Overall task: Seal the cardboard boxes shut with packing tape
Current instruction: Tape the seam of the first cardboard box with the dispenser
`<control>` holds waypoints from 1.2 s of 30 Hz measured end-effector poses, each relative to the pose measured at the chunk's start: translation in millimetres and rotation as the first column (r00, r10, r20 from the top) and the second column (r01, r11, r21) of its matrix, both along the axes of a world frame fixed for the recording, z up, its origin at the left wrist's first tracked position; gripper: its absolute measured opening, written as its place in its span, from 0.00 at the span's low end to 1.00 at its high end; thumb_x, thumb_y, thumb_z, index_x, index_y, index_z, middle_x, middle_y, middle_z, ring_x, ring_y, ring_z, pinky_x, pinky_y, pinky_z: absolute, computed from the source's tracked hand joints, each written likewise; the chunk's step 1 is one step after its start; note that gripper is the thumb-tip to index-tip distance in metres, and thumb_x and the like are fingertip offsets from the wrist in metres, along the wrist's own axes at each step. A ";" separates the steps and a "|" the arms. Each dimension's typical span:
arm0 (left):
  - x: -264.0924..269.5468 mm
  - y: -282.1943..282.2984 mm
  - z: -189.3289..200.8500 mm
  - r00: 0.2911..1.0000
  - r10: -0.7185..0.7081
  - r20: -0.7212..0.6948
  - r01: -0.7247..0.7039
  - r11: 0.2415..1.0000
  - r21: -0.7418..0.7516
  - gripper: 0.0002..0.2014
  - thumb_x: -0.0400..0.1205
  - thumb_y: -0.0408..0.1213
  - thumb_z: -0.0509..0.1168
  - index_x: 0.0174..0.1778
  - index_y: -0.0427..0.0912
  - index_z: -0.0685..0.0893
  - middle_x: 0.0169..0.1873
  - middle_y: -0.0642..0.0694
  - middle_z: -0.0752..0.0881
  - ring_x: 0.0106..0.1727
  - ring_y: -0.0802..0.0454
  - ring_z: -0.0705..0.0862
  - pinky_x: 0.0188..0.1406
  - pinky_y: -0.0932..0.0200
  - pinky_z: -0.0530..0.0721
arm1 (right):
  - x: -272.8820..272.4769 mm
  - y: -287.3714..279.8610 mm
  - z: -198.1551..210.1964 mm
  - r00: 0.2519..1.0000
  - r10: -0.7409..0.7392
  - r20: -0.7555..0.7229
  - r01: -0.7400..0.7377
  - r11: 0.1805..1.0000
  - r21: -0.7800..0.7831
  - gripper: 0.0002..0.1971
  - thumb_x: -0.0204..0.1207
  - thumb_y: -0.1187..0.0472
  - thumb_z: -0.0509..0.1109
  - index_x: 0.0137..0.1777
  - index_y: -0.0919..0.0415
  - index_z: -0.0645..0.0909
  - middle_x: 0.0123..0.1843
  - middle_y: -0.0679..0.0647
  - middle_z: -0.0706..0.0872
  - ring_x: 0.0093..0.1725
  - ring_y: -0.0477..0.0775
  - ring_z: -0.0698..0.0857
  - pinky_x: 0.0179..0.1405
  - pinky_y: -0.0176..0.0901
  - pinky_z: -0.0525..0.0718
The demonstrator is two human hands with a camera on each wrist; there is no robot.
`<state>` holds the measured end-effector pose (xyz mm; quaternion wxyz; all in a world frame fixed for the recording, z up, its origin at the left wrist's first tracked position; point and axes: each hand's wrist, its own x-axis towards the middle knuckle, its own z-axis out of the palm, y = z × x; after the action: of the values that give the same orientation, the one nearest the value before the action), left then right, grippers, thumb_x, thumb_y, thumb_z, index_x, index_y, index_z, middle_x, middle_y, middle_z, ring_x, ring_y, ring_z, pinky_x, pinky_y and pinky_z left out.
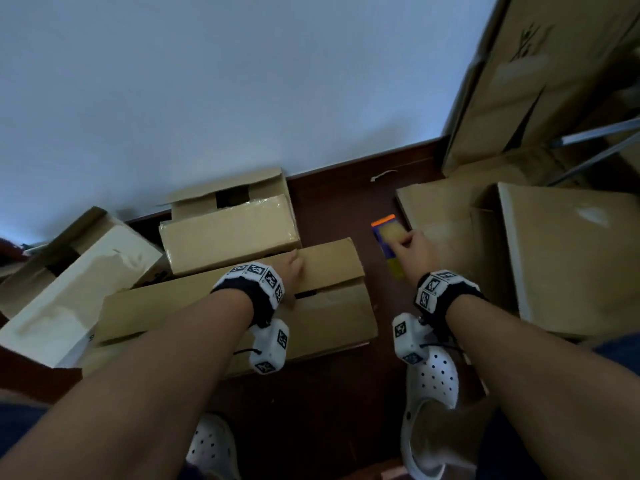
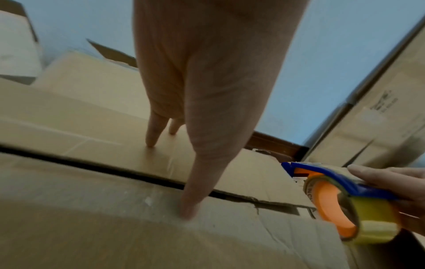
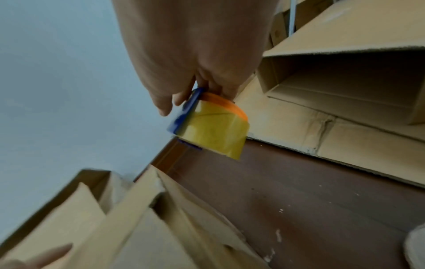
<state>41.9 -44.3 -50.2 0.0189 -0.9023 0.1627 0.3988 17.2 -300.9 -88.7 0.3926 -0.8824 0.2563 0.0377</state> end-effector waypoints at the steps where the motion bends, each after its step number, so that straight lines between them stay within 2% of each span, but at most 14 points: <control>1: -2.3 4.7 5.0 1.000 0.020 0.003 -0.019 0.998 -0.054 0.33 0.77 0.35 0.74 0.75 0.40 0.66 0.85 0.41 0.42 0.81 0.40 0.62 0.72 0.50 0.68 | -1.4 3.5 11.4 0.999 -0.020 0.035 0.019 1.000 0.019 0.12 0.78 0.54 0.70 0.46 0.63 0.76 0.44 0.61 0.83 0.48 0.63 0.82 0.39 0.46 0.72; 3: -9.1 13.5 17.0 0.995 0.104 -0.002 -0.102 0.977 -0.188 0.31 0.77 0.37 0.74 0.74 0.45 0.68 0.85 0.44 0.44 0.81 0.43 0.63 0.72 0.54 0.69 | -5.9 12.7 30.9 0.991 -0.069 0.118 0.061 0.996 0.071 0.12 0.77 0.53 0.71 0.43 0.61 0.75 0.41 0.57 0.81 0.46 0.61 0.81 0.38 0.44 0.70; 6: -16.9 27.4 40.5 0.967 0.253 0.010 -0.226 0.880 -0.419 0.29 0.79 0.38 0.72 0.76 0.46 0.71 0.85 0.46 0.50 0.83 0.46 0.60 0.78 0.55 0.64 | -17.1 32.3 56.3 0.964 -0.126 0.236 0.084 0.980 0.183 0.13 0.74 0.55 0.74 0.43 0.59 0.72 0.36 0.50 0.78 0.40 0.55 0.79 0.34 0.44 0.69; 9: -21.3 44.2 70.4 0.925 0.381 0.001 -0.310 0.754 -0.580 0.25 0.81 0.38 0.70 0.75 0.45 0.73 0.82 0.44 0.59 0.80 0.46 0.66 0.77 0.47 0.69 | -26.9 55.3 73.7 0.943 -0.152 0.296 0.031 0.926 0.376 0.20 0.68 0.57 0.78 0.51 0.55 0.70 0.46 0.53 0.82 0.43 0.52 0.82 0.42 0.50 0.80; 11: -22.9 56.7 90.9 0.868 0.493 -0.062 -0.406 0.633 -0.659 0.24 0.82 0.40 0.69 0.74 0.47 0.72 0.72 0.45 0.69 0.68 0.47 0.76 0.69 0.44 0.79 | -29.9 72.7 85.3 0.948 -0.100 0.301 -0.052 0.886 0.460 0.24 0.63 0.52 0.79 0.55 0.50 0.71 0.53 0.57 0.85 0.50 0.55 0.85 0.52 0.56 0.85; 13: -25.7 68.2 107.1 0.782 0.594 -0.190 -0.523 0.460 -0.718 0.24 0.83 0.42 0.68 0.74 0.50 0.71 0.64 0.46 0.75 0.59 0.49 0.80 0.63 0.48 0.84 | -30.0 91.8 94.6 0.953 -0.015 0.304 -0.145 0.856 0.497 0.22 0.62 0.51 0.79 0.54 0.46 0.75 0.52 0.57 0.86 0.53 0.59 0.86 0.55 0.59 0.85; 15: -31.3 78.6 116.5 0.661 0.648 -0.378 -0.643 0.231 -0.730 0.23 0.84 0.43 0.67 0.74 0.47 0.71 0.69 0.45 0.75 0.61 0.47 0.83 0.57 0.55 0.86 | -32.8 116.3 109.9 0.948 0.043 0.315 -0.220 0.805 0.551 0.19 0.69 0.60 0.79 0.56 0.51 0.77 0.50 0.61 0.86 0.52 0.60 0.87 0.55 0.57 0.85; 18: -43.6 94.4 117.6 0.453 0.605 -0.655 -0.782 -0.083 -0.617 0.25 0.83 0.51 0.65 0.67 0.34 0.75 0.65 0.35 0.79 0.61 0.41 0.86 0.59 0.53 0.85 | -36.1 150.5 124.7 0.932 0.104 0.348 -0.312 0.718 0.622 0.18 0.74 0.69 0.75 0.61 0.61 0.75 0.47 0.59 0.85 0.46 0.52 0.85 0.46 0.42 0.84; 21: -55.3 108.8 111.2 0.383 0.503 -0.775 -0.821 -0.199 -0.535 0.28 0.83 0.55 0.63 0.63 0.31 0.79 0.59 0.33 0.86 0.58 0.43 0.88 0.53 0.56 0.87 | -39.8 179.4 131.4 0.914 0.163 0.372 -0.377 0.683 0.626 0.17 0.73 0.72 0.74 0.60 0.62 0.75 0.43 0.54 0.85 0.39 0.42 0.86 0.39 0.32 0.82; 25: -65.0 124.4 105.0 0.349 0.409 -0.843 -0.776 -0.378 -0.505 0.15 0.84 0.38 0.66 0.61 0.32 0.82 0.54 0.35 0.90 0.51 0.48 0.90 0.51 0.60 0.89 | -43.4 198.9 129.1 0.881 0.330 0.340 -0.471 0.683 0.558 0.17 0.72 0.70 0.76 0.53 0.57 0.74 0.45 0.57 0.87 0.45 0.49 0.85 0.49 0.44 0.83; 27: -67.3 130.8 101.2 0.373 0.403 -0.836 -0.747 -0.404 -0.528 0.18 0.82 0.32 0.67 0.67 0.29 0.80 0.56 0.35 0.88 0.52 0.48 0.90 0.51 0.60 0.89 | -42.5 202.5 127.3 0.866 0.405 0.292 -0.499 0.683 0.533 0.17 0.71 0.71 0.77 0.53 0.58 0.74 0.44 0.55 0.87 0.45 0.51 0.84 0.52 0.49 0.81; 30: -70.7 135.3 97.0 0.432 0.452 -0.780 -0.717 -0.352 -0.602 0.20 0.80 0.28 0.69 0.69 0.32 0.76 0.56 0.37 0.89 0.54 0.48 0.89 0.48 0.61 0.88 | -41.4 210.5 131.3 0.860 0.460 0.222 -0.495 0.643 0.585 0.13 0.73 0.65 0.76 0.56 0.58 0.79 0.50 0.52 0.89 0.50 0.49 0.87 0.58 0.46 0.83; 33: -72.0 142.6 94.6 0.526 0.494 -0.693 -0.691 -0.227 -0.686 0.21 0.78 0.22 0.69 0.66 0.37 0.74 0.55 0.38 0.89 0.57 0.47 0.89 0.52 0.60 0.86 | -40.6 217.9 132.5 0.879 0.438 0.189 -0.457 0.658 0.598 0.11 0.74 0.57 0.76 0.56 0.54 0.83 0.56 0.55 0.89 0.57 0.52 0.88 0.64 0.51 0.83; 36: -69.3 156.1 91.1 0.640 0.469 -0.609 -0.684 -0.016 -0.730 0.21 0.78 0.20 0.68 0.65 0.40 0.76 0.56 0.41 0.90 0.60 0.49 0.87 0.59 0.57 0.83 | -42.7 218.1 125.0 0.883 0.446 0.144 -0.448 0.710 0.543 0.17 0.72 0.55 0.78 0.59 0.59 0.82 0.56 0.57 0.89 0.57 0.55 0.88 0.64 0.57 0.83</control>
<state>-27.4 111.8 40.9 -0.6904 -0.6688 -0.0277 0.2743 -25.6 -82.8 36.3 0.6135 -0.7627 0.0123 0.2043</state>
